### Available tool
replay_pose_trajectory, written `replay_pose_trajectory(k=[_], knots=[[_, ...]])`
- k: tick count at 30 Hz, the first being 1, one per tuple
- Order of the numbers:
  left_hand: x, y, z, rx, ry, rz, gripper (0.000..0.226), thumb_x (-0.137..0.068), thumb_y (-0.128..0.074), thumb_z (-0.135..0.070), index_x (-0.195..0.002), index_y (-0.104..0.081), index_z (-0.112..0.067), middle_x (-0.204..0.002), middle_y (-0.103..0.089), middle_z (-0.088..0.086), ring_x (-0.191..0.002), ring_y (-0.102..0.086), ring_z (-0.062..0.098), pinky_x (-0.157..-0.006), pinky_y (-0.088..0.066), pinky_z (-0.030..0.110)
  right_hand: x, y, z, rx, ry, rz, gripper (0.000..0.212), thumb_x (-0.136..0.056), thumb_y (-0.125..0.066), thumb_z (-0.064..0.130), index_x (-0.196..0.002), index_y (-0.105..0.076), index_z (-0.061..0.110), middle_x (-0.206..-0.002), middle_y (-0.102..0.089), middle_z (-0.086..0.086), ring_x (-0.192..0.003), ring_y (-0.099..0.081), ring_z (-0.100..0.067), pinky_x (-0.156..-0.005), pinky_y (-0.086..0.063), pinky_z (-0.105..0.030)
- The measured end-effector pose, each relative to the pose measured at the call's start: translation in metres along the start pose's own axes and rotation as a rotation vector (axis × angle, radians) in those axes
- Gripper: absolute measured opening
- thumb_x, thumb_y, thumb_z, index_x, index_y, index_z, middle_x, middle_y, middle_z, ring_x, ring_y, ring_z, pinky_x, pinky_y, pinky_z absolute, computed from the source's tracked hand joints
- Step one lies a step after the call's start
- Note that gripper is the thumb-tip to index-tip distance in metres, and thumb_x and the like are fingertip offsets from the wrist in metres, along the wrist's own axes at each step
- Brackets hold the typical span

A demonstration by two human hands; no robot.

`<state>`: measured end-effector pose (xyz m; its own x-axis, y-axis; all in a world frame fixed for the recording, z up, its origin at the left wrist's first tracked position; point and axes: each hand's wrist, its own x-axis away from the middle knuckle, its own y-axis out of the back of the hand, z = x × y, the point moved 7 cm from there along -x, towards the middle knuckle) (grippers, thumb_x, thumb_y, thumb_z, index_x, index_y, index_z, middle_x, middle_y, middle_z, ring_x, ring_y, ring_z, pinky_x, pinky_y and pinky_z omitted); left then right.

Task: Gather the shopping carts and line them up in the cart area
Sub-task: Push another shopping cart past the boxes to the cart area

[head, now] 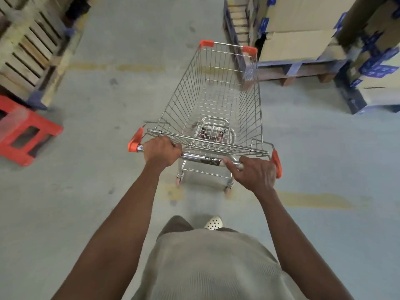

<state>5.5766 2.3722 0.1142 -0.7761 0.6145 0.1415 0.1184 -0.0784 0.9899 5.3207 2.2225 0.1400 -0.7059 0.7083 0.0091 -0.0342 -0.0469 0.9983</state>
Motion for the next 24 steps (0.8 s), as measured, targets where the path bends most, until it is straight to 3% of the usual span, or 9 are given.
replay_pose_trajectory(k=[8, 13, 15, 17, 21, 24], knots=[[-0.109, 0.015, -0.05, -0.035, -0.152, 0.01, 0.044, -0.09, -0.043, -0.048, -0.077, -0.068, -0.014, -0.075, -0.062, 0.005, -0.069, -0.052, 0.026, -0.065, -0.041, 0.033, -0.073, -0.001, -0.021, 0.004, -0.148, -0.068, 0.083, -0.089, -0.018, 0.087, -0.084, -0.075, 0.027, -0.067, -0.073, 0.0, -0.071, -0.074, -0.026, -0.066, -0.044, -0.03], [-0.195, 0.027, -0.088, -0.034, -0.278, -0.009, 0.043, -0.09, -0.043, -0.047, -0.074, -0.067, -0.016, -0.069, -0.056, 0.003, -0.066, -0.052, 0.026, -0.063, -0.037, 0.032, -0.13, -0.002, -0.034, 0.027, -0.283, -0.116, 0.079, -0.088, -0.027, 0.086, -0.072, -0.073, 0.024, -0.058, -0.069, -0.001, -0.061, -0.072, -0.027, -0.072, -0.049, -0.034], [-0.226, 0.034, -0.108, -0.008, -0.328, -0.016, 0.041, -0.09, -0.045, -0.045, -0.071, -0.065, -0.015, -0.068, -0.054, 0.003, -0.066, -0.051, 0.026, -0.063, -0.036, 0.032, -0.156, 0.0, -0.042, 0.02, -0.331, -0.121, 0.078, -0.086, -0.029, 0.087, -0.071, -0.072, 0.024, -0.057, -0.068, -0.002, -0.061, -0.072, -0.028, -0.066, -0.048, -0.032], [-0.262, 0.041, -0.131, 0.01, -0.372, -0.011, 0.041, -0.09, -0.045, -0.045, -0.069, -0.062, -0.014, -0.066, -0.055, 0.003, -0.065, -0.052, 0.027, -0.062, -0.036, 0.032, -0.187, 0.003, -0.054, 0.042, -0.386, -0.108, 0.078, -0.087, -0.028, 0.089, -0.076, -0.073, 0.026, -0.06, -0.07, -0.003, -0.065, -0.073, -0.029, -0.066, -0.047, -0.031], [-0.312, 0.048, -0.169, 0.029, -0.445, -0.005, 0.043, -0.091, -0.043, -0.046, -0.07, -0.059, -0.012, -0.062, -0.049, 0.002, -0.063, -0.053, 0.027, -0.061, -0.035, 0.032, -0.229, 0.008, -0.074, 0.071, -0.44, -0.084, 0.075, -0.087, -0.03, 0.088, -0.088, -0.077, 0.029, -0.068, -0.073, -0.004, -0.076, -0.074, -0.029, -0.081, -0.049, -0.034], [-0.351, 0.058, -0.199, 0.029, -0.504, 0.003, 0.038, -0.091, -0.044, -0.044, -0.07, -0.055, -0.014, -0.068, -0.052, 0.004, -0.067, -0.052, 0.028, -0.062, -0.036, 0.033, -0.261, 0.014, -0.089, 0.035, -0.494, -0.097, 0.075, -0.088, -0.031, 0.087, -0.093, -0.078, 0.029, -0.072, -0.074, -0.007, -0.08, -0.075, -0.031, -0.073, -0.047, -0.032]])
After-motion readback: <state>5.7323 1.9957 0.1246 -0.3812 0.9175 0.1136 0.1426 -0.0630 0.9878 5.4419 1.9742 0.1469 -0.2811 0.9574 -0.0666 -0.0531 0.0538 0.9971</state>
